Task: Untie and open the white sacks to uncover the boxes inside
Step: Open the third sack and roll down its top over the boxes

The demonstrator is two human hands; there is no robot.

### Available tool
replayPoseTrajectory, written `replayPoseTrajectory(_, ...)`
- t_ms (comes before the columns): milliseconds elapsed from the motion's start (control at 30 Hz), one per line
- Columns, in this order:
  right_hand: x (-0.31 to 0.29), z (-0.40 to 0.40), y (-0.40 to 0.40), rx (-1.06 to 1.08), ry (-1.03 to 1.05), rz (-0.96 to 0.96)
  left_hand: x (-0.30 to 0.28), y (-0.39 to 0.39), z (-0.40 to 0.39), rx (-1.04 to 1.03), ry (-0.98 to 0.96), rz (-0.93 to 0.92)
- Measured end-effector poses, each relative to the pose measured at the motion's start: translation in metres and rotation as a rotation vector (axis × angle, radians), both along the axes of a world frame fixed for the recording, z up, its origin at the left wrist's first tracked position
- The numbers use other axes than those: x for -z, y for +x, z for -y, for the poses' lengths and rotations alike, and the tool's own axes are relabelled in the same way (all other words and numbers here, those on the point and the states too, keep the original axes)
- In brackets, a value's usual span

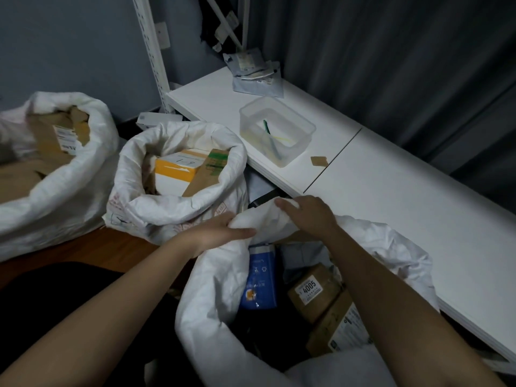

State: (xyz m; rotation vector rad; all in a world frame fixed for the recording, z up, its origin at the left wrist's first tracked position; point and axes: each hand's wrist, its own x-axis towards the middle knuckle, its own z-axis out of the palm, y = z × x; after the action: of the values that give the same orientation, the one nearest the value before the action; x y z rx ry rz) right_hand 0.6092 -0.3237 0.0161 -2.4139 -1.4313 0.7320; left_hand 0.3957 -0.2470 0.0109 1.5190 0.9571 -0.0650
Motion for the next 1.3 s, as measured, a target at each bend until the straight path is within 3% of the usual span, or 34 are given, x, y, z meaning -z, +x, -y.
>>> replayPoseTrajectory(133, -0.001, 0.006, -0.006, 0.027, 0.123, 0.17, 0.016, -0.027, 0.006, -0.019, -0.161, 0.009)
replayPoseTrajectory(233, -0.005, 0.015, -0.015, 0.004, 0.232, 0.329, 0.018, -0.027, 0.013, -0.086, 0.124, -0.048)
replayPoseTrajectory(300, -0.018, 0.033, -0.038, 0.007, 0.414, 0.178, 0.015, -0.024, 0.018, -0.111, 0.275, -0.062)
replayPoseTrajectory(400, -0.035, 0.083, -0.098, -0.158, 0.577, -0.034, 0.012, -0.015, 0.02, -0.137, 0.291, -0.032)
replayPoseTrajectory(500, -0.04, 0.125, -0.151, -0.23, 0.471, -0.117, -0.007, 0.0, 0.026, -0.19, 0.113, -0.029)
replayPoseTrajectory(600, -0.037, 0.131, -0.177, -0.032, 0.257, -0.079, -0.03, 0.014, 0.035, -0.351, -0.212, 0.067)
replayPoseTrajectory(667, -0.032, 0.125, -0.186, 0.07, 0.227, 0.009, -0.039, 0.02, 0.04, -0.419, -0.298, 0.087)
replayPoseTrajectory(767, -0.019, 0.12, -0.188, 0.153, 0.268, 0.091, -0.046, 0.029, 0.049, -0.502, -0.318, 0.154)
replayPoseTrajectory(900, -0.021, 0.132, -0.156, 0.228, 0.436, -0.087, -0.04, 0.032, 0.051, -0.638, -0.304, 0.275)
replayPoseTrajectory(967, -0.025, 0.146, -0.134, 0.257, 0.504, -0.045, -0.036, 0.033, 0.048, -0.701, -0.237, 0.332)
replayPoseTrajectory(1100, -0.016, 0.165, -0.126, 0.215, 0.445, 0.0, -0.034, 0.04, 0.052, -0.797, -0.296, 0.439)
replayPoseTrajectory(1233, 0.0, 0.167, -0.119, 0.076, 0.541, 0.294, -0.036, 0.031, 0.086, -0.637, 0.023, 0.145)
replayPoseTrajectory(1300, 0.0, 0.159, -0.123, -0.065, 0.492, 0.448, -0.028, 0.025, 0.109, -0.467, -0.044, 0.035)
